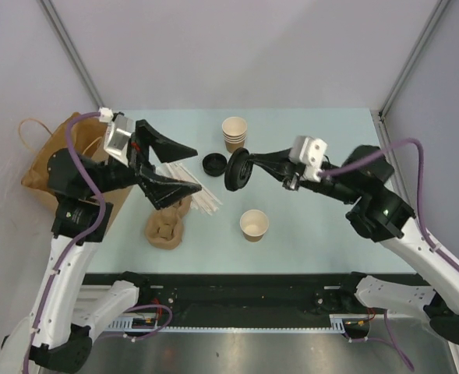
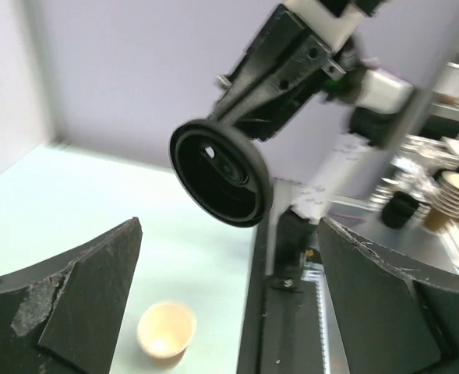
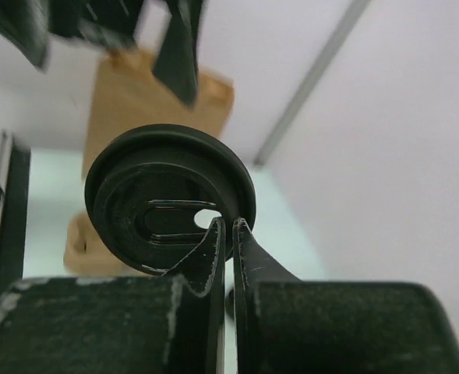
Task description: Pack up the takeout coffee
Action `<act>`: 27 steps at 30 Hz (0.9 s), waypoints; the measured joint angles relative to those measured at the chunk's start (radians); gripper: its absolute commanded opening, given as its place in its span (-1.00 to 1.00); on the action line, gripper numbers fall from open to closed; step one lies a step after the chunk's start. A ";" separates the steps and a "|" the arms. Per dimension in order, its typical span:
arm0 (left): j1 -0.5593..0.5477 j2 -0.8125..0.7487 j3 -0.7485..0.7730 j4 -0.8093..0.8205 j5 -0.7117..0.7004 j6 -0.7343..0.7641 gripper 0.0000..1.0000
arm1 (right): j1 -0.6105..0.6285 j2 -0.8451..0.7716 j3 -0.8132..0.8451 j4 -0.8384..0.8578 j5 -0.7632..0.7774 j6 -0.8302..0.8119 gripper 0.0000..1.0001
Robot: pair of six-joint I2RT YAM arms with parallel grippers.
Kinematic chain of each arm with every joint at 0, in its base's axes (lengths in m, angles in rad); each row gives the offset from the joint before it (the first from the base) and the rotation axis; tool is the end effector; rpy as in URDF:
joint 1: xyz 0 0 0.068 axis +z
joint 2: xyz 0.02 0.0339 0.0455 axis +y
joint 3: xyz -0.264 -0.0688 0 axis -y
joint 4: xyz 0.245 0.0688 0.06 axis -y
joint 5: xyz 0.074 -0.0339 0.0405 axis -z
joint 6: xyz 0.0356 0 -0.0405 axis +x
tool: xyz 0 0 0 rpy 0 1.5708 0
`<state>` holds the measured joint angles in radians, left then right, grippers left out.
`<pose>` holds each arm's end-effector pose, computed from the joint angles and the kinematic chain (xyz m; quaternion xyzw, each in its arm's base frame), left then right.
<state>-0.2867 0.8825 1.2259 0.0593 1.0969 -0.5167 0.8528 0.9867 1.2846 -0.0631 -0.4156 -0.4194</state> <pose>0.1309 -0.0716 0.4917 0.3781 0.5173 -0.5429 0.5428 0.1172 0.1561 0.4878 -0.4903 0.3913 0.2900 0.7227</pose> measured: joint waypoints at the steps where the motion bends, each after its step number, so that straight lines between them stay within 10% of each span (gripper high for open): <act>1: 0.007 0.000 0.015 -0.071 -0.029 0.041 0.99 | -0.022 0.028 0.026 -0.068 0.018 0.000 -1.00; 11: 0.092 0.172 0.122 -0.584 -0.429 0.211 0.99 | -0.167 0.364 0.090 -0.588 0.119 -0.012 -1.00; 27: 0.098 0.216 -0.103 -0.547 -0.563 0.144 0.99 | -0.168 0.594 0.209 -0.922 0.204 -0.025 -1.00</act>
<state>-0.1890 1.0981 1.1229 -0.4881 0.5343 -0.3729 0.6849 1.5806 1.4937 -0.9852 -0.2119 -0.4446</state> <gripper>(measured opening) 0.994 0.026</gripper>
